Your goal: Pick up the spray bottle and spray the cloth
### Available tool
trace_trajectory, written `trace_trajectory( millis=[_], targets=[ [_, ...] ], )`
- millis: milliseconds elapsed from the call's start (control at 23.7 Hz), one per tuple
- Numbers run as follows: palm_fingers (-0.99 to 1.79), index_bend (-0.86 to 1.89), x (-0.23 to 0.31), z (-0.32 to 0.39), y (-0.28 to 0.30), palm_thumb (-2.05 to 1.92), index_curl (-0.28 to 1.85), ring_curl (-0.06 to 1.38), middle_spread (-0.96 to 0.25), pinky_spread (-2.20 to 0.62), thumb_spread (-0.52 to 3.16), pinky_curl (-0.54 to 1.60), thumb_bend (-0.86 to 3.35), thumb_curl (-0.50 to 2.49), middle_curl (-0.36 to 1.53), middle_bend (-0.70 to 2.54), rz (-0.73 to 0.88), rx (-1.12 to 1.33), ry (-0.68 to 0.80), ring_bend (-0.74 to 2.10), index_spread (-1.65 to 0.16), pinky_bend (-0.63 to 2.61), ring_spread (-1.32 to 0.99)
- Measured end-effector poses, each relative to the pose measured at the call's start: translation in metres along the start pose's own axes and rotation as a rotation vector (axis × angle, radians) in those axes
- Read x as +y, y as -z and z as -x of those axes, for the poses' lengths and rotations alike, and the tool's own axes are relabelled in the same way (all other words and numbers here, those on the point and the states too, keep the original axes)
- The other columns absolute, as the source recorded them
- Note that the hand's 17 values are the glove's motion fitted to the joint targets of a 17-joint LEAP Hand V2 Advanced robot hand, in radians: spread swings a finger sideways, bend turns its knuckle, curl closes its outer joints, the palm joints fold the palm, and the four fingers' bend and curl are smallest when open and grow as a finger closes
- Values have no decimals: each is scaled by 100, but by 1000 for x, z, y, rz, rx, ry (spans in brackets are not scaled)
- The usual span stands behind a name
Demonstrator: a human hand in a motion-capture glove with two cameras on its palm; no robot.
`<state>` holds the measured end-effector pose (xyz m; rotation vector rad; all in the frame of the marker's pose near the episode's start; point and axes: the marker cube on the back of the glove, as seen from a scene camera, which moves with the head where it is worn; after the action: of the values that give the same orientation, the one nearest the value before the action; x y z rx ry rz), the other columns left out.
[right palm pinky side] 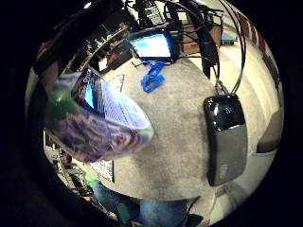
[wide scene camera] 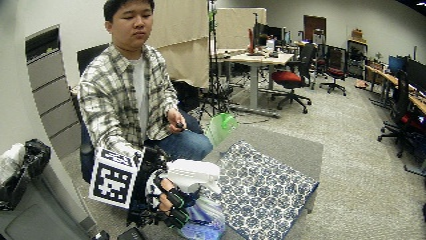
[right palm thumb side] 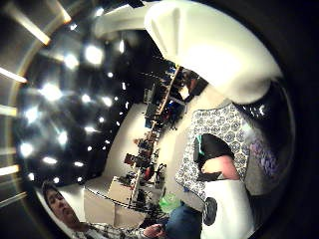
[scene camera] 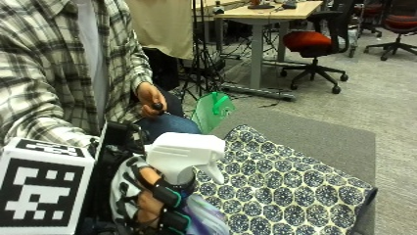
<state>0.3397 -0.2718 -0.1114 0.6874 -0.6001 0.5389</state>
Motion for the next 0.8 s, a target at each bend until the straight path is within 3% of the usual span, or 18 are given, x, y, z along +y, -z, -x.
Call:
trace_trajectory(
  millis=[379,632,801],
  targets=[
    [97,-4,-20,-4,-12,92,15,36,-5,1,90,27,1,50,40,45,-140,-164,44,72,-26,63,-8],
    [99,0,-33,0,-17,102,13,43,-10,-2,71,34,0,57,46,54,-146,-164,80,75,-27,72,-12],
    [107,18,-34,2,-21,107,18,43,-11,-3,59,34,-1,60,48,55,-119,-181,84,70,-25,67,-13]
  ],
)
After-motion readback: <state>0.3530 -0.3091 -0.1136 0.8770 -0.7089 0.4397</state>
